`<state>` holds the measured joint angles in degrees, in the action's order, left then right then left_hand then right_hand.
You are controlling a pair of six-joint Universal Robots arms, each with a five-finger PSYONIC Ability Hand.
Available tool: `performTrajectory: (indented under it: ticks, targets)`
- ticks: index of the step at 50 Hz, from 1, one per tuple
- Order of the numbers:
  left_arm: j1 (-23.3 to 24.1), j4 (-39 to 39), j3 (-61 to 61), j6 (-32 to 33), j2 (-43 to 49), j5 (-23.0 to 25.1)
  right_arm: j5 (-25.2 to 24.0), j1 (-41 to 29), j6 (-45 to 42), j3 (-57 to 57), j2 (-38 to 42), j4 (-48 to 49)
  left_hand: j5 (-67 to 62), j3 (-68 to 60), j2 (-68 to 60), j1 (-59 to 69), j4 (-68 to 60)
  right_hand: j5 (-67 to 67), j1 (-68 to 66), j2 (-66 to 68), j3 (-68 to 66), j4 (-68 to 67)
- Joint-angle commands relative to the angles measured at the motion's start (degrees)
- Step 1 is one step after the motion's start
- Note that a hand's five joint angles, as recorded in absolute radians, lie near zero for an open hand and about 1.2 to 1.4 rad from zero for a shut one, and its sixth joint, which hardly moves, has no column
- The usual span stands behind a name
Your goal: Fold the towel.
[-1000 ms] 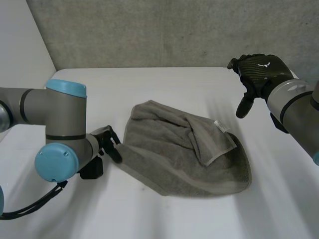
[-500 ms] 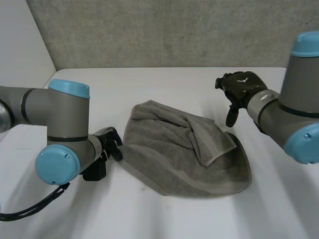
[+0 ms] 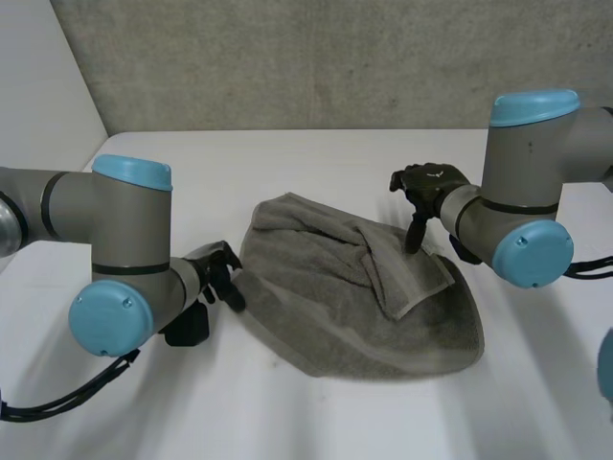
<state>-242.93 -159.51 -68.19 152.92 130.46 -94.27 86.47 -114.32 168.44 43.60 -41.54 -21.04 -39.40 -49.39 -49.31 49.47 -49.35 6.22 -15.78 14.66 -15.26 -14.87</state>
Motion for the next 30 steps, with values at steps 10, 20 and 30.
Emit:
performTrajectory:
  ticks: [10,20,30]
  targets:
    - [0.2,-0.1,1.4,0.2,2.7,0.8,-3.0,-1.3,10.3,-14.9,10.7,-9.6,-28.5,-28.5,-28.6,28.4,-28.5,37.4,-37.8,39.0,-38.4,-38.7]
    - [0.2,-0.6,2.6,0.5,2.4,0.6,-3.2,-1.3,9.8,-16.4,10.2,-9.5,-30.6,-30.6,-30.7,30.5,-30.7,63.8,-64.2,65.3,-64.7,-65.1]
    - [-1.0,-2.2,9.9,1.0,-4.3,0.4,-3.3,0.3,0.2,-19.6,-2.4,-3.3,-30.6,-30.6,-30.7,30.5,-30.7,63.8,-64.2,65.3,-64.7,-65.1]
